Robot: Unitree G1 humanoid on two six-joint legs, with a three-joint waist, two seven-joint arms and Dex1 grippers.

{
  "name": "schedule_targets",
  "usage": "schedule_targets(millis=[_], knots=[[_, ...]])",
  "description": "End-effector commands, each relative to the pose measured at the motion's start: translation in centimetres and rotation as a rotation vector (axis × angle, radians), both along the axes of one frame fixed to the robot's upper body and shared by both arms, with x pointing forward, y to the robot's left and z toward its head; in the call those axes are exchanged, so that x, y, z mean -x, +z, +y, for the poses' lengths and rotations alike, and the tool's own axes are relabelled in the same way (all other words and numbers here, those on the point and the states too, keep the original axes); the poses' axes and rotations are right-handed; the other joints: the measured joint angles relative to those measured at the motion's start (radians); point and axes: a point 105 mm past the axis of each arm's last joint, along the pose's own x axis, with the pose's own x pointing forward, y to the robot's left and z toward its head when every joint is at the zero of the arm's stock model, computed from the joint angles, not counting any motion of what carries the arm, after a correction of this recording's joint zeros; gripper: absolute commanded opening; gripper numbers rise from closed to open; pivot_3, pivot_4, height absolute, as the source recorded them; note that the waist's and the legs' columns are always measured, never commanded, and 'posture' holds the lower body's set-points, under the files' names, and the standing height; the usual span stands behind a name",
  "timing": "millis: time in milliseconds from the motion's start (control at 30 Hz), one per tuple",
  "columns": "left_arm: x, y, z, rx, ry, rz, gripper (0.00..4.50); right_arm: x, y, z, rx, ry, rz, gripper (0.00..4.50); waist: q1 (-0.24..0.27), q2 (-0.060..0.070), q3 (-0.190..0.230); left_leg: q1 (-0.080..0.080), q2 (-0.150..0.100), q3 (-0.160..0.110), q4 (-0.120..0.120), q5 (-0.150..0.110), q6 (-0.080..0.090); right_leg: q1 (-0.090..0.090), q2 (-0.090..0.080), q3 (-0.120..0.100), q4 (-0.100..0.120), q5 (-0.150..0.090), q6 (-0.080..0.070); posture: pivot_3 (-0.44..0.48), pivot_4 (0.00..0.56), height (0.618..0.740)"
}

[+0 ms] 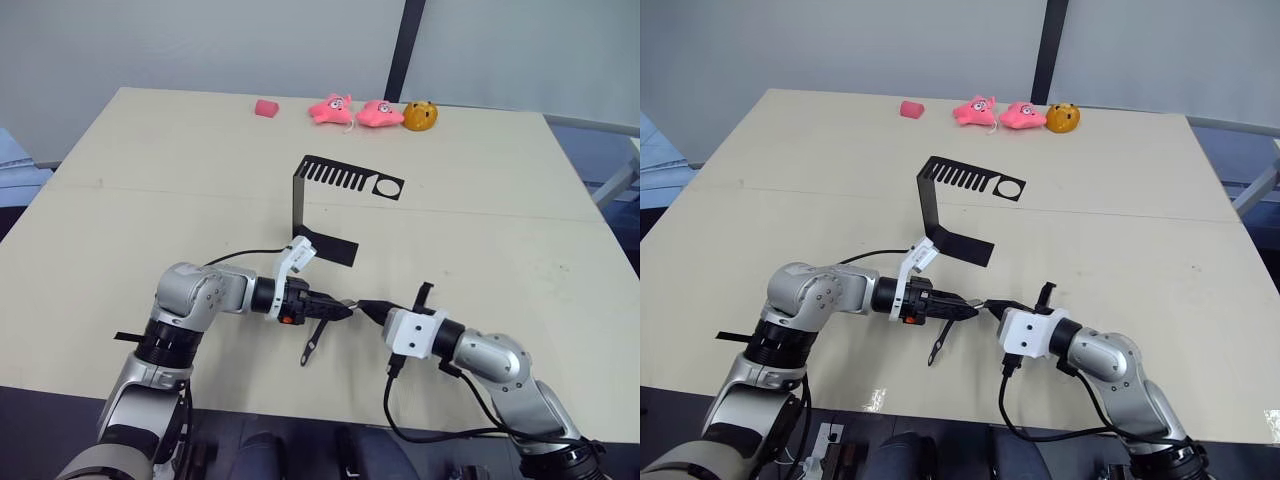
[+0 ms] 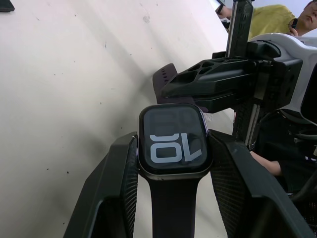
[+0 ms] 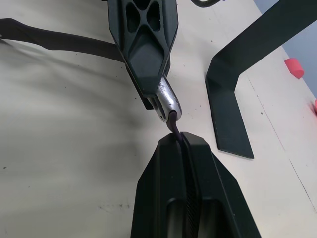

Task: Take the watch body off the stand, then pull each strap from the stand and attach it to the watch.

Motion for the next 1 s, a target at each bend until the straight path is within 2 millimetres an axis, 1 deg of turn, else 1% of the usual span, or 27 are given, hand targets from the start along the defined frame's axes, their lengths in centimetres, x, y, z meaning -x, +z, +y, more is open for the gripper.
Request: schedule_targets(millis=[33,200,400,667,1000], knots=[[2.3,1.3,-3.0,0.084,-0.162,-0.016,1.59,0.8,1.9,2.5,-0.072,0.092,-0.081,0.00,0.000,0.000,0.000,0.000,0.000,0.000,0.000,0.000,0.000,0.000,0.000,0.000,0.000,0.000,0.000,0.000,0.150,0.740],[2.1,1.2,-2.8,0.071,-0.150,-0.022,1.59,0.8,2.2,2.5,-0.077,0.090,-0.090,0.00,0.000,0.000,0.000,0.000,0.000,0.000,0.000,0.000,0.000,0.000,0.000,0.000,0.000,0.000,0.000,0.000,0.150,0.740],[1.6,0.5,-2.6,0.027,-0.120,-0.032,1.59,0.9,2.6,2.5,-0.076,0.094,-0.104,0.00,0.000,0.000,0.000,0.000,0.000,0.000,0.000,0.000,0.000,0.000,0.000,0.000,0.000,0.000,0.000,0.000,0.150,0.740],[1.0,0.1,-2.6,0.002,-0.084,-0.049,1.59,1.2,2.6,2.4,-0.062,0.099,-0.110,0.00,0.000,0.000,0.000,0.000,0.000,0.000,0.000,0.000,0.000,0.000,0.000,0.000,0.000,0.000,0.000,0.000,0.150,0.740],[1.2,0.1,-2.8,0.002,-0.095,-0.041,1.59,1.3,2.5,2.6,-0.047,0.102,-0.121,0.00,0.000,0.000,0.000,0.000,0.000,0.000,0.000,0.000,0.000,0.000,0.000,0.000,0.000,0.000,0.000,0.000,0.150,0.740]])
